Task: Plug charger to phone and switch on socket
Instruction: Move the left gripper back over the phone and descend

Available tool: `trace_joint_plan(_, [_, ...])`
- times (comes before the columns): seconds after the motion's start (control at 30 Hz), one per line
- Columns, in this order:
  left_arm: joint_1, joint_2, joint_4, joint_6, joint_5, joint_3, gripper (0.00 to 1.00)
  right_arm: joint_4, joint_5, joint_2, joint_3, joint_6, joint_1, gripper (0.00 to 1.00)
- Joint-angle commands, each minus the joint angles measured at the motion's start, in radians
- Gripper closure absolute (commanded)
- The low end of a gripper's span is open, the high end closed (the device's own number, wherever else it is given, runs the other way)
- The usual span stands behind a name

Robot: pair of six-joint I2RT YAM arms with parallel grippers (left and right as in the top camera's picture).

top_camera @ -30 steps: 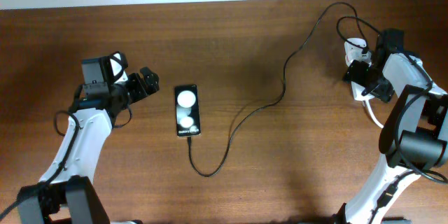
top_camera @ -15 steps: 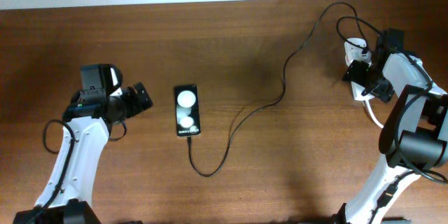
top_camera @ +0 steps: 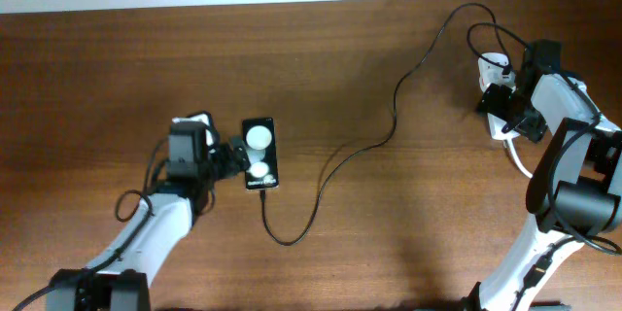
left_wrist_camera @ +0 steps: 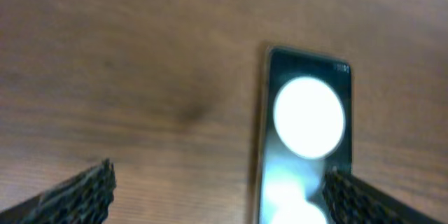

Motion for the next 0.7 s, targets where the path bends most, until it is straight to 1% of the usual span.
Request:
trace_joint_plan(0.0, [-0.048,-0.019,0.061,0.037,-0.004,-0.092,0.01,-0.008,0.006,0.031,-0.018,-0.011,0.002,0.01])
trace_joint_plan(0.17, [-0.053,-0.028,0.069,0.096,-0.003,-0.132,0.01,-0.008,0.006,0.031,-0.018,-0.011,0.002,0.01])
trace_joint_plan(0.23, [-0.053,-0.040,0.098,0.111,0.000,-0.132,0.01,-0.008,0.006,0.031,-0.018,-0.011,0.002,0.01])
trace_joint_plan(0.3, [-0.053,-0.046,0.151,0.172,0.048,-0.132,0.01,-0.008,0.006,0.031,-0.018,-0.011,0.002,0.01])
trace_joint_plan(0.43, [-0.053,-0.048,0.276,0.344,0.222,-0.132,0.01,-0.008,0.006,0.031,-0.018,-0.011,0.002,0.01])
trace_joint_plan(0.57, [-0.053,-0.054,0.293,0.359,0.231,-0.149,0.01,-0.008,0.006,0.031,-0.018,-0.011,0.002,0.01])
trace_joint_plan(0.6, [-0.053,-0.058,0.311,0.359,0.234,-0.169,0.01,-0.008,0.006,0.031,-0.018,-0.011,0.002,0.01])
trace_joint_plan(0.67, [-0.053,-0.078,0.399,0.355,0.233,-0.246,0.01,-0.007,0.006,0.031,-0.018,-0.011,0.002,0.01])
